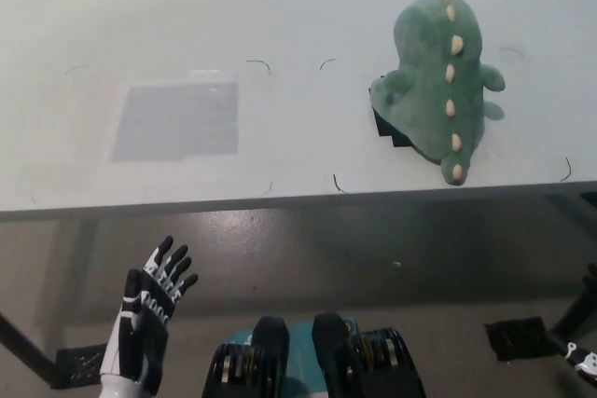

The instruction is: Use both hands to pick up a dinasour on the right side and move it to the left side

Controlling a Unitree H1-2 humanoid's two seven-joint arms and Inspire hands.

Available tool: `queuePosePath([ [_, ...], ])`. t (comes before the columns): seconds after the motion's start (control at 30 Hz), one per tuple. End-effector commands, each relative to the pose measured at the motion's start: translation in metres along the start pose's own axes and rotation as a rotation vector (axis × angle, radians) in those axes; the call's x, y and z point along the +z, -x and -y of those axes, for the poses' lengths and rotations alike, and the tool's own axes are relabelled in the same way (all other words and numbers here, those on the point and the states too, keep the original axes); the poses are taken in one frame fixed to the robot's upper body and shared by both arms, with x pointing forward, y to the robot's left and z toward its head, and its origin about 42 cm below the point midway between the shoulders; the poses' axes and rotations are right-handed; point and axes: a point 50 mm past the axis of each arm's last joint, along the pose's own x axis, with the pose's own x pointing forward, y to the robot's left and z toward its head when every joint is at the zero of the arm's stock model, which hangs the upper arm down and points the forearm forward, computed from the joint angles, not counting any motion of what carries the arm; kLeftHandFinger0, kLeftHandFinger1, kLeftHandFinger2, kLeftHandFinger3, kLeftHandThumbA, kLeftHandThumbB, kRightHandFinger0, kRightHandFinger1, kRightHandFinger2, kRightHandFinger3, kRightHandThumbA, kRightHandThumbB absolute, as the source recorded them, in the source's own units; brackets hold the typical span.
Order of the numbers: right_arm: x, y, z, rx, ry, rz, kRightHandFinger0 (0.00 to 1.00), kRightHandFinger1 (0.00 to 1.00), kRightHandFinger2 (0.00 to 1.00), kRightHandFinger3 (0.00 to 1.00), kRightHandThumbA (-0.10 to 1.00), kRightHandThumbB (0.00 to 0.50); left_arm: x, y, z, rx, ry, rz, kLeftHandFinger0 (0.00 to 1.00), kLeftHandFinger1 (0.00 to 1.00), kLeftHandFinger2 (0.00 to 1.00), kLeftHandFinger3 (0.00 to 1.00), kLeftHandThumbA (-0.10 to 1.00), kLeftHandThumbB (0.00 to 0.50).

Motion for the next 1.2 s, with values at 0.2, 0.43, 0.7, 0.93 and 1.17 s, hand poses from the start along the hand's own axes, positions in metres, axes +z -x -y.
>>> queuePosePath([
  [0.2, 0.053, -0.027, -0.003, 0.032, 0.073, 0.256, 1.00, 1.00, 1.00, 1.00, 0.94, 0.103, 0.049, -0.030, 0.015, -0.055, -0.018, 0.176, 1.00, 1.00, 1.00, 1.00, 1.00, 0.406],
  [0.43, 0.078, -0.053, -0.005, 0.047, 0.062, 0.314, 1.00, 1.00, 1.00, 1.00, 0.96, 0.109, 0.067, -0.063, 0.030, -0.107, -0.002, 0.226, 1.00, 1.00, 1.00, 1.00, 1.00, 0.400],
  [0.7, 0.116, -0.097, -0.014, 0.049, 0.088, 0.402, 1.00, 1.00, 1.00, 1.00, 0.90, 0.156, 0.114, -0.136, 0.065, -0.204, -0.022, 0.336, 1.00, 1.00, 1.00, 1.00, 1.00, 0.449],
  [0.93, 0.141, -0.132, -0.012, 0.039, 0.098, 0.421, 1.00, 1.00, 1.00, 1.00, 0.87, 0.187, 0.130, -0.187, 0.085, -0.238, -0.022, 0.329, 1.00, 1.00, 1.00, 1.00, 1.00, 0.473],
  [1.17, 0.159, -0.173, -0.005, 0.018, 0.116, 0.419, 1.00, 1.00, 1.00, 1.00, 0.87, 0.154, 0.153, -0.235, 0.098, -0.300, -0.071, 0.351, 1.00, 1.00, 1.00, 1.00, 1.00, 0.376],
])
